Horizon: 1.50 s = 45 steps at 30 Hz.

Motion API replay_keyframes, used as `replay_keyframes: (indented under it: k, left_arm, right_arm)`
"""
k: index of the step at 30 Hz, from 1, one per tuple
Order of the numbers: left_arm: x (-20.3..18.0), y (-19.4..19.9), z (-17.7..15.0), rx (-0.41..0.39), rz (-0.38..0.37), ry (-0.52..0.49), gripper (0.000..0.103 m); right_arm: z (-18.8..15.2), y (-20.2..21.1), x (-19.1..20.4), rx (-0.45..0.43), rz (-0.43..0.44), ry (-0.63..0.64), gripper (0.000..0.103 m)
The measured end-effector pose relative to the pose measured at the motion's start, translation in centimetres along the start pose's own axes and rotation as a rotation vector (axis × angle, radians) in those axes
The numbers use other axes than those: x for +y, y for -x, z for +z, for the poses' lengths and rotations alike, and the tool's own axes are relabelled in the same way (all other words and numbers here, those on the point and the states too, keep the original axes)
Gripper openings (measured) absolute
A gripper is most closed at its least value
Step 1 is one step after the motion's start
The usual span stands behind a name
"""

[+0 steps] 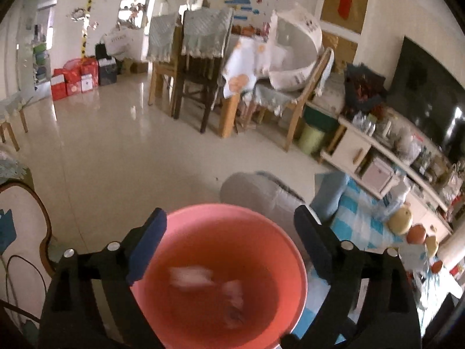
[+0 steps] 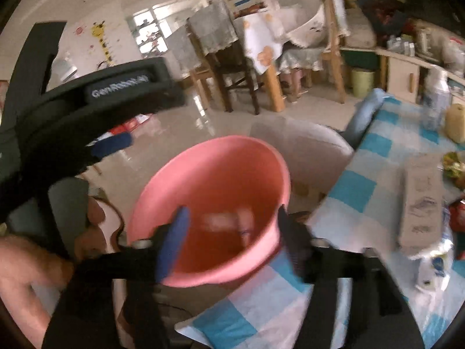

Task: Collect trash
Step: 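Carry the carton and tube to the pink basin and open both tools, then move both tools back over the remaining trash on the table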

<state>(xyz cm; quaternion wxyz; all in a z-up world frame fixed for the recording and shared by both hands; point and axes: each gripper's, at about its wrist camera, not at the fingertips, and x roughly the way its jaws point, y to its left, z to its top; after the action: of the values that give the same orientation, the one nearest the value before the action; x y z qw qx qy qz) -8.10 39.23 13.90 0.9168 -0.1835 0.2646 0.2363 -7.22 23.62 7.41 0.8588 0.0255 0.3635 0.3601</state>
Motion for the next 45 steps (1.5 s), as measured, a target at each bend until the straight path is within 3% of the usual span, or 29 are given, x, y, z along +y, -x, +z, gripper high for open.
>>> replay_keyframes:
  k: [3,10,19,25,29,45]
  left_arm:
    - [-0.6,0.7,-0.2,-0.06,-0.026,-0.006,0.093]
    - [-4.9,1.9,-1.0,-0.156,-0.115,-0.15,0.093]
    - [-10.9,2.5,-3.3,-0.126,-0.197,-0.319,0.093]
    - [-13.1,2.6,-5.3,-0.134,-0.203,-0.408,0.093]
    - [-13.8,2.7,-5.9,-0.157,-0.19,-0.429,0.093]
    - [-17.6,2.1,-8.0,-0.12,-0.22,-0.52,0.093]
  right_arm:
    - [-0.6,1.9,-1.3,-0.036,-0.065,-0.015,0.086]
    - [-2.3,5.1,-4.0,-0.05,-0.165,-0.036,0.089]
    - [-4.6,8.3,-6.6,-0.048,-0.234,-0.059,0.092]
    - [-5.4,10.2,-8.2,-0.066,-0.255,-0.088,0.094]
    - [-5.8,11.1,-9.6,-0.067,-0.266,-0.113,0.095]
    - [-6.3,14.8,-13.0,-0.101,-0.307,-0.141,0.095]
